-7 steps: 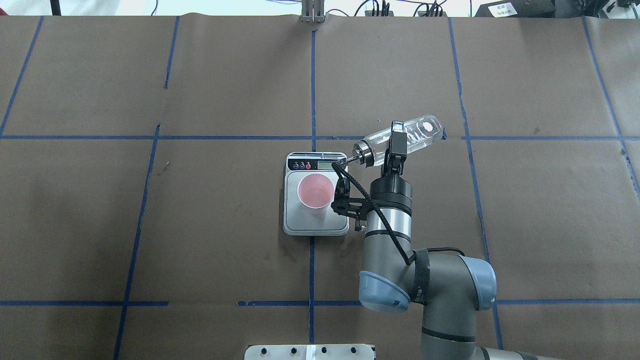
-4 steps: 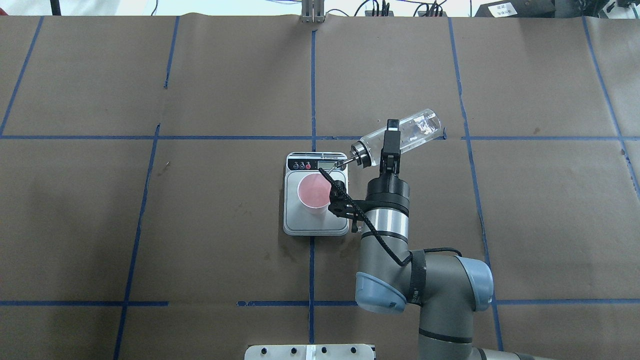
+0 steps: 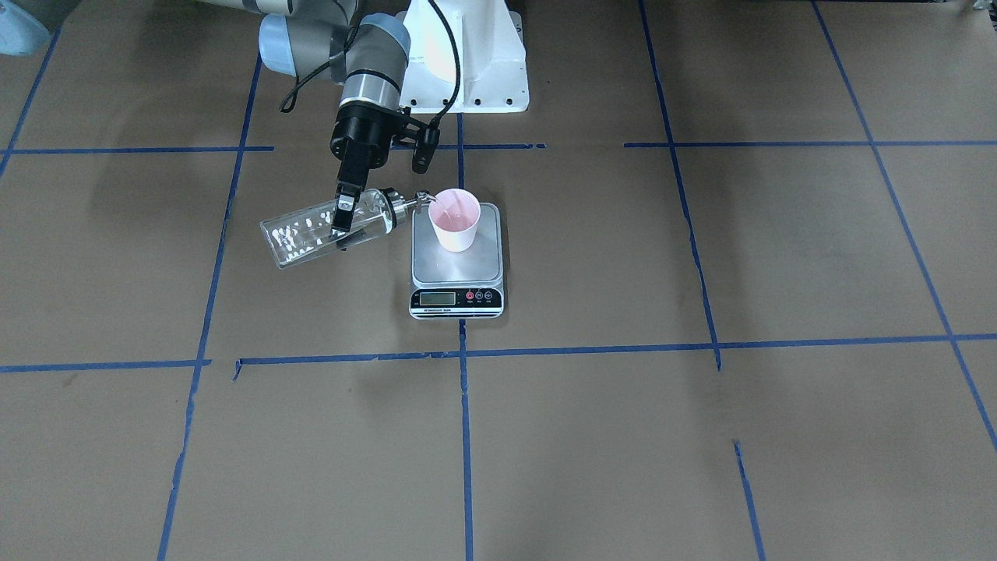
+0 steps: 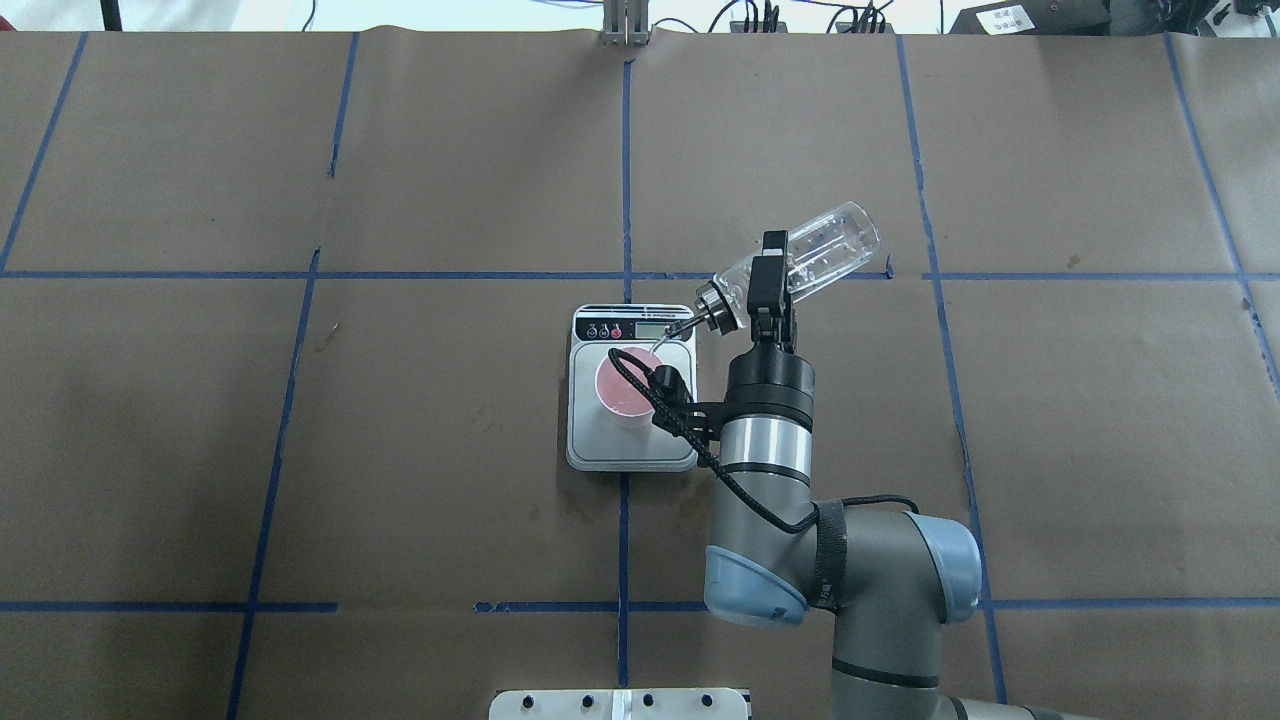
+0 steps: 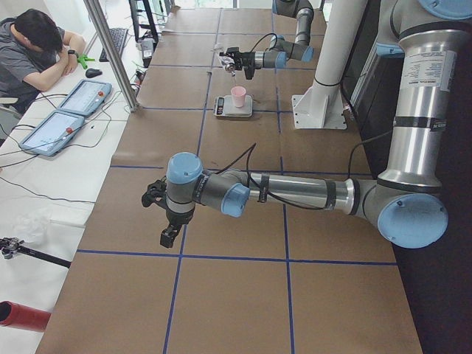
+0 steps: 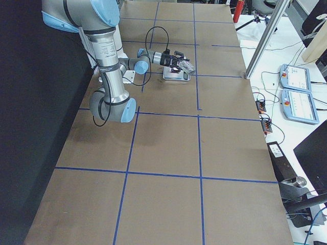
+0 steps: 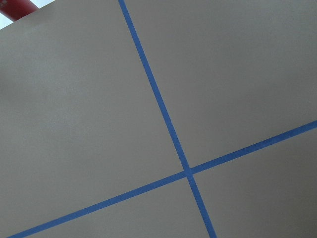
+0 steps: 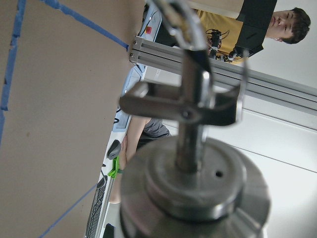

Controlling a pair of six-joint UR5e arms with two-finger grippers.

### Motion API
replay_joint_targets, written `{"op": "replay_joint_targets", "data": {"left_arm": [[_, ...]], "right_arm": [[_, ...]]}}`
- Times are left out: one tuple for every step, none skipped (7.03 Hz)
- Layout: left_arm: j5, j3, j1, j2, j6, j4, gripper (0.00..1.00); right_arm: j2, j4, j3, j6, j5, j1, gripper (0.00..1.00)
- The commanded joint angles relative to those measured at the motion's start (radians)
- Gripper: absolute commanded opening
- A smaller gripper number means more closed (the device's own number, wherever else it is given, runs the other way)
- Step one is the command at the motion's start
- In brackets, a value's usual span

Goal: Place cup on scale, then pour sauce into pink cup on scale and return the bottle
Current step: 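Tilt the glass bottle with the right gripper, spout over the pink cup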

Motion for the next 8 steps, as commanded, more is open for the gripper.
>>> {"op": "replay_joint_targets", "data": {"left_arm": [[0.0, -0.001, 0.0, -0.002, 0.0, 0.0, 1.0], [0.0, -0.003, 0.0, -0.002, 0.0, 0.001, 1.0], [0.0, -0.006, -0.002, -0.002, 0.0, 0.0, 1.0], [0.0, -0.007, -0.005, -0.005, 0.0, 0.0, 1.0], [0.0, -0.013, -0.005, -0.005, -0.002, 0.0, 1.0], [0.0, -0.02, -0.005, -0.005, -0.002, 0.001, 1.0], [0.0, -0.02, -0.006, -0.007, -0.002, 0.001, 1.0], [0.0, -0.026, -0.006, -0.007, -0.002, 0.001, 1.0]], "right_arm": [[0.001, 0.0, 0.003, -0.044, -0.01, 0.0, 0.0], [0.001, 0.002, 0.003, -0.044, -0.008, 0.0, 0.0], [0.003, 0.011, 0.003, -0.041, -0.005, -0.002, 0.0], [0.003, 0.015, 0.001, -0.023, 0.0, -0.005, 0.0], [-0.002, 0.062, -0.002, -0.004, 0.003, -0.009, 0.0], [-0.011, 0.084, -0.003, 0.007, 0.003, -0.015, 0.0], [-0.012, 0.092, -0.005, 0.031, 0.004, -0.017, 0.0], [-0.014, 0.094, -0.032, 0.118, 0.006, -0.022, 0.0]]}}
